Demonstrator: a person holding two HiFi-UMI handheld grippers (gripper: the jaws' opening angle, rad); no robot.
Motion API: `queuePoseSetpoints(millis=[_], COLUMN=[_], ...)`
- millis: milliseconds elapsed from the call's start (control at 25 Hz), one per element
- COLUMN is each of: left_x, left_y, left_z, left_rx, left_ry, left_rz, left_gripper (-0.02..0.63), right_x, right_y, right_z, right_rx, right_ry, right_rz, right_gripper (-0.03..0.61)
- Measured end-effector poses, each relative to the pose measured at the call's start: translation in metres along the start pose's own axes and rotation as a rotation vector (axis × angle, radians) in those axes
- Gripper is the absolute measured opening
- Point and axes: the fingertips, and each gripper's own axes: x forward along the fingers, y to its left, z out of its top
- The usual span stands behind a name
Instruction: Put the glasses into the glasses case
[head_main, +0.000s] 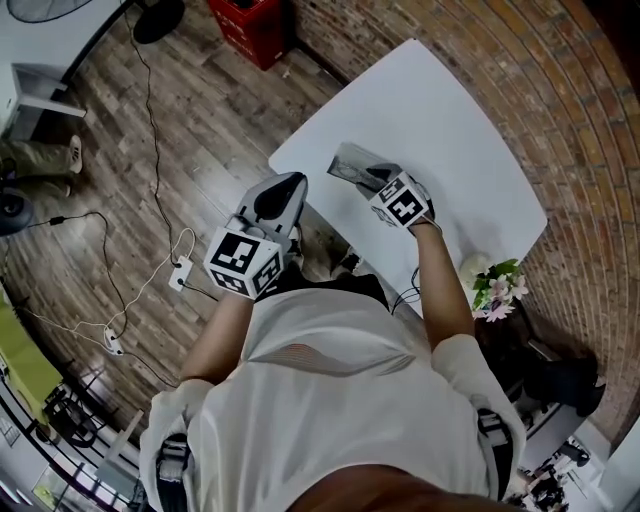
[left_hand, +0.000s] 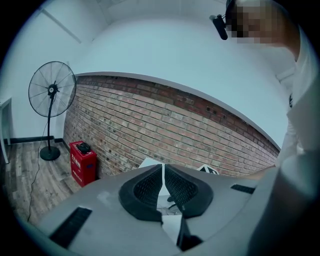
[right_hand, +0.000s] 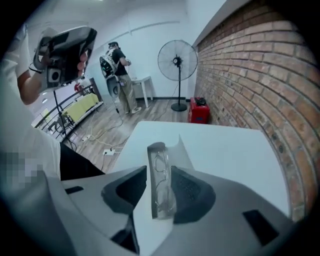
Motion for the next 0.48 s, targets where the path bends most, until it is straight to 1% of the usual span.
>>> queuePoseSetpoints(millis=[80,200,360,480], left_x=[0.002,0.006,0.02,0.03], left_y=[-0.003,-0.01,-0.023,-0.038], left_z=[0.005,0.013,0.029,0.043], left_rx=[0.004,0.017,0.055,0.084], left_ry=[-0.008,-0.018,-0.042,-0.063], left_rz=[-0.014,-0.034,-0.095,-0.136], left_gripper=[0.026,0.026,0.026,0.026], right_x=[-0.028,-0.075,-0.144,-0.195], right_y=[-0.003,-0.007,-0.017,-0.019], right_z=[0.011,0.028,0.041,0.048], right_rx=[0.015,0.052,0.15,0.205], right_ry=[-0.068,-0.201,-0.384,-0.507], right_rz=[-0.062,-0.153,-0.284,-0.37], right_gripper=[0.199,0.164,0.122,0.084])
